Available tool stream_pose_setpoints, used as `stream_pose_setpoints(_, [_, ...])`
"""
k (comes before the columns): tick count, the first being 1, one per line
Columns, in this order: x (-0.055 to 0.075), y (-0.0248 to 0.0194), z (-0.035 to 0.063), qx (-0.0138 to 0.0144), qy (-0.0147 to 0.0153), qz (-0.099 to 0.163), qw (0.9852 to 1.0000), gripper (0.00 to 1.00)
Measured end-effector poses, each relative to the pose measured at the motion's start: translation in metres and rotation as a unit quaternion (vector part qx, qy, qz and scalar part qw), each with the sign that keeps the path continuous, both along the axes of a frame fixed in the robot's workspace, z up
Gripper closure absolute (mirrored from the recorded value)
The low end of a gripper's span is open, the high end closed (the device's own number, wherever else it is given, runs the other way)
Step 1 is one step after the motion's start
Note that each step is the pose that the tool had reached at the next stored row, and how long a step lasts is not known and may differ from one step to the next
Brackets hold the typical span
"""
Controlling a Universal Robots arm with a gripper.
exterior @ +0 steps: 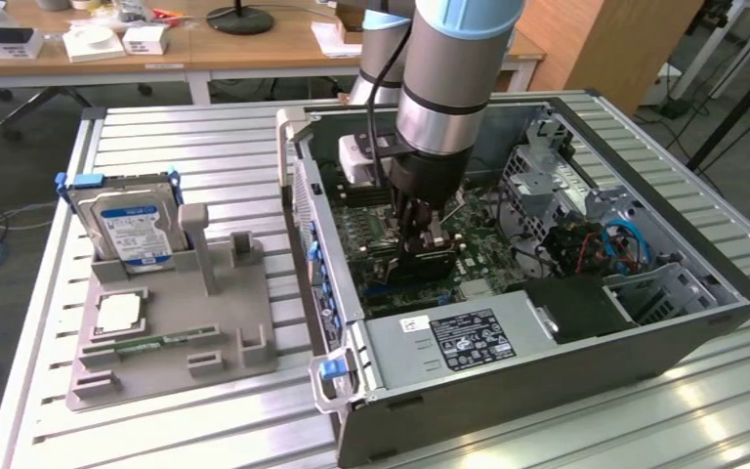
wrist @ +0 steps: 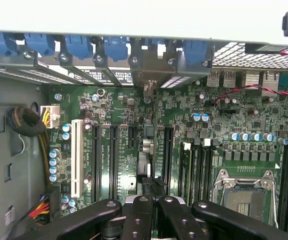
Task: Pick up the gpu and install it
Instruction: 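Insert the gpu into the slot, then press down on the gpu until it lock into place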
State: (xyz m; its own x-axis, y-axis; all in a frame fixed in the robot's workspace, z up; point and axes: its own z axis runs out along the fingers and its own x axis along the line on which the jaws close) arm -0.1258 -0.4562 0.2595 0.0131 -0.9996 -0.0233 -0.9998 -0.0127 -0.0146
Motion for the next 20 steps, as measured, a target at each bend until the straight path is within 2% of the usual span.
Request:
stream_pose_setpoints(4, [0.0, 0.0001, 0.0, 0.0003, -0.0001, 0.0, 1.0, 0.9])
stream_pose_setpoints(6, [0.0, 0.0004, 0.0024, 0.0018, -0.0009, 0.0, 1.0, 0.9])
stream_pose_setpoints(9, [0.0, 0.0001, 0.0129, 0.0004, -0.0002, 0.0, 1.0, 0.9])
stream_pose_setpoints(20, [0.0, 0.0001, 0.0529, 0.0004, -0.0002, 0.0, 1.0, 0.9])
